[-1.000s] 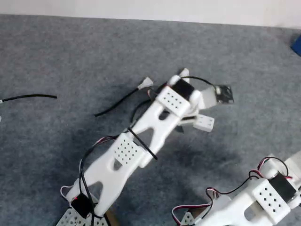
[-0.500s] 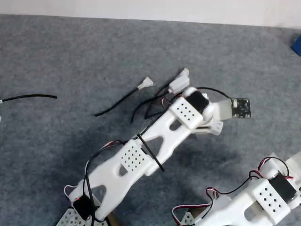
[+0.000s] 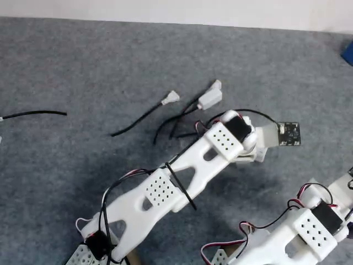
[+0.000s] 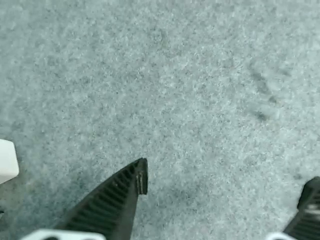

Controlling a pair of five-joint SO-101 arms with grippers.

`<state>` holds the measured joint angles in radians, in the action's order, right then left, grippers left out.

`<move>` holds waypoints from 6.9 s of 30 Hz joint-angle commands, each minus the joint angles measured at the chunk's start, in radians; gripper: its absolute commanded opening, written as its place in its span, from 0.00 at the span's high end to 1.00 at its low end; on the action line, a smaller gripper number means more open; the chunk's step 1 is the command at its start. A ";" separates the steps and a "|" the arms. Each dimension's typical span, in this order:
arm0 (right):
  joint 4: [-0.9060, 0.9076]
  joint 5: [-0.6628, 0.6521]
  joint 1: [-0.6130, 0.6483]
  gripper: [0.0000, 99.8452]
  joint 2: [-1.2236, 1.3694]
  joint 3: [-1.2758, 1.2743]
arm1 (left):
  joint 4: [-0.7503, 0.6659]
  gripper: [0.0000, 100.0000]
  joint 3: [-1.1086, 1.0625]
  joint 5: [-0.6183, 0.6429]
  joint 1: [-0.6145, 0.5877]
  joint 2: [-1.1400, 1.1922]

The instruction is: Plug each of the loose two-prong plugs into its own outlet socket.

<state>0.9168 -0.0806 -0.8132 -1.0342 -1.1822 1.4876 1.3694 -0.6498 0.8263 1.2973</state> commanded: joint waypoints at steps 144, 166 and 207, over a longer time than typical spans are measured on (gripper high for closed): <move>0.239 -0.110 0.012 0.56 -0.018 0.237 | 0.285 0.99 0.271 0.190 -0.259 -0.114; 0.713 -0.218 0.954 0.56 0.389 0.522 | 0.133 0.99 -1.698 0.173 -0.512 -1.431; 0.489 -0.230 0.957 0.56 0.277 0.260 | -0.216 0.82 -2.301 0.144 -0.386 -2.063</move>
<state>1.4154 -0.3168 0.1412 -0.7334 -0.9260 1.2543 -1.0042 -0.5056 0.4473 -0.7465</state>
